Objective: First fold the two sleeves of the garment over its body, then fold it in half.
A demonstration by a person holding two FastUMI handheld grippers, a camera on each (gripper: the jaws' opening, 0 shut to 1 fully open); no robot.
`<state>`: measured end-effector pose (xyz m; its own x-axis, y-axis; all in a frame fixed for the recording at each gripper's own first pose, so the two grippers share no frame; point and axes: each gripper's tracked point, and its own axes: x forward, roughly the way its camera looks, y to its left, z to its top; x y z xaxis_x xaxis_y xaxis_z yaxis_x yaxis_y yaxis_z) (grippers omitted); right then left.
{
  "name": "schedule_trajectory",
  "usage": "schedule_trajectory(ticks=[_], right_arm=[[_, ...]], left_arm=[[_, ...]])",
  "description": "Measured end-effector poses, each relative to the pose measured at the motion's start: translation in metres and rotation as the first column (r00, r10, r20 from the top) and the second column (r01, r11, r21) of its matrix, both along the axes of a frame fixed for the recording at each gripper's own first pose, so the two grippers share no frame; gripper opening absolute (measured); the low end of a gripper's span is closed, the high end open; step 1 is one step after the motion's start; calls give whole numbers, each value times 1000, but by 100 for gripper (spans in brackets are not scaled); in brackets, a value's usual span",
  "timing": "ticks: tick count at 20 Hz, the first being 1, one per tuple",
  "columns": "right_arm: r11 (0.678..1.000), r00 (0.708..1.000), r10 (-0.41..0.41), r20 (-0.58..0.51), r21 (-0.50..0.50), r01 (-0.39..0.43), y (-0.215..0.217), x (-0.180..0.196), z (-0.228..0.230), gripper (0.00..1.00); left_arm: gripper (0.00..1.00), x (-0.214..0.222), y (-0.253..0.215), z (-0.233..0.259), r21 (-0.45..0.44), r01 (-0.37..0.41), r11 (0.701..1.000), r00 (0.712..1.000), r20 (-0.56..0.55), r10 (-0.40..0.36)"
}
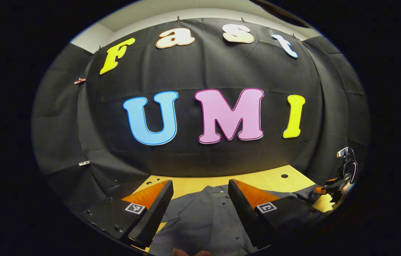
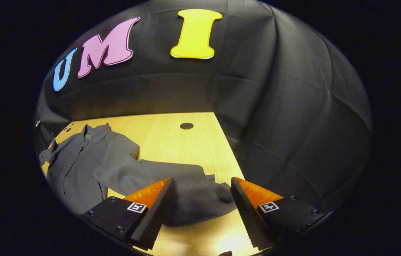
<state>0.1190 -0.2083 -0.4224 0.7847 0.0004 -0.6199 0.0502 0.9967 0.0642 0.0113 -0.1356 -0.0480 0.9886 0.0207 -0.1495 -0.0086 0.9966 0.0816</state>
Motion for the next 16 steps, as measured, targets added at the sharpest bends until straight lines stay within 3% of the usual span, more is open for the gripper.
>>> schedule_trajectory(ticks=[11, 12, 14, 16], right_arm=[[993, 980, 118, -163, 18, -116, 16, -4, -78, 95], [995, 984, 99, -149, 27, -96, 15, 1, -78, 89], [996, 986, 87, -145, 48, -80, 13, 0, -75, 90], [994, 986, 88, -140, 75, -78, 19, 3, -78, 52]], left_arm=[[98, -16, 1, -3, 40, -93, 995, 995, -21, 94], [98, -17, 3, -2, 43, -102, 994, 994, -23, 103], [98, -22, 8, 1, 52, -116, 992, 993, -17, 117], [98, -24, 14, 5, 60, -123, 991, 992, -4, 124]])
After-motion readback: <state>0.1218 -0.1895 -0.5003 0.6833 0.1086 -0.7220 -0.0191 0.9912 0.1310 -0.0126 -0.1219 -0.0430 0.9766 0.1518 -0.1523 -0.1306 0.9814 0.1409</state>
